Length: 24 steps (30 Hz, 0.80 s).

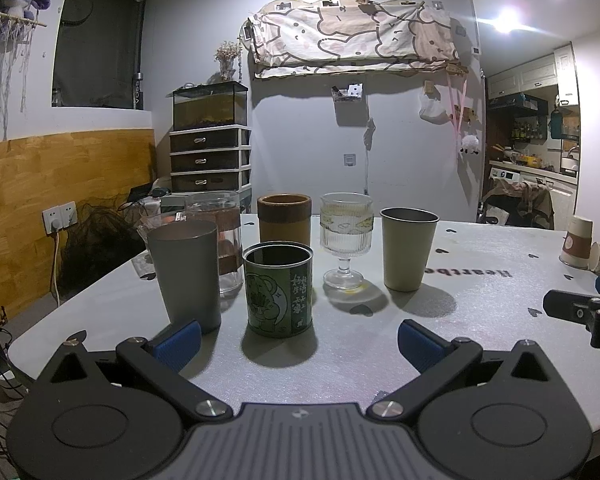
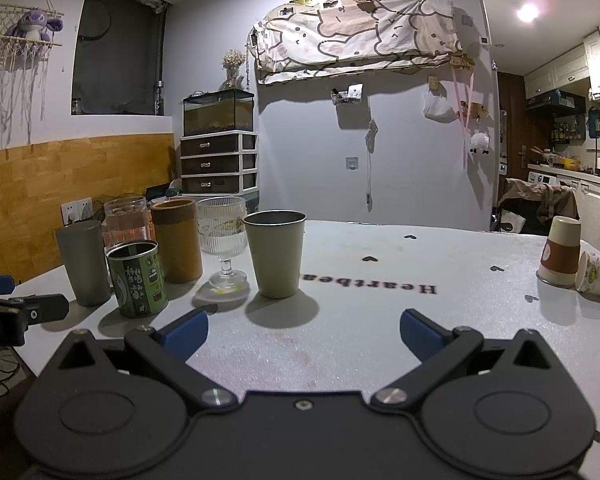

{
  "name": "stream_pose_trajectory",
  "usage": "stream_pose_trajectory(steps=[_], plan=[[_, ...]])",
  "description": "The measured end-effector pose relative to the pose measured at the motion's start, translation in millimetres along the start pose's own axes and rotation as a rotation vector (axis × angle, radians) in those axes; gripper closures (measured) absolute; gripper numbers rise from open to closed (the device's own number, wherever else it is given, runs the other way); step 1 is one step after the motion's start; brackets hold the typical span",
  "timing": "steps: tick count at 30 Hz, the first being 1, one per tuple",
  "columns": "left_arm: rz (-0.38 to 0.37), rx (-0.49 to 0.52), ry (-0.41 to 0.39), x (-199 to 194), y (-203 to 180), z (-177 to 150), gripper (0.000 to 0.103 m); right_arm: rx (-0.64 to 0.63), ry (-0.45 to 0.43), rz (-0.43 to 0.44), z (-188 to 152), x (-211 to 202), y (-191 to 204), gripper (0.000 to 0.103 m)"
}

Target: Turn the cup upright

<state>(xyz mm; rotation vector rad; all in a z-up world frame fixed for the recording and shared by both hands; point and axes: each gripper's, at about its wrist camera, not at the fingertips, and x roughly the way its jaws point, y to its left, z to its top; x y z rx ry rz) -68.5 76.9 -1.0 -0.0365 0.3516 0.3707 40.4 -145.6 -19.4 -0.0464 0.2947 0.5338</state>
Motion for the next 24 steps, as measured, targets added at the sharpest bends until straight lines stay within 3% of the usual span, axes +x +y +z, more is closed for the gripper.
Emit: stream_pose_trajectory(steps=[24], plan=[[0.001, 0.001, 0.001, 0.6, 2.4, 0.2, 0.0, -0.002, 0.0, 0.002, 2.1, -1.1, 1.9, 0.0]])
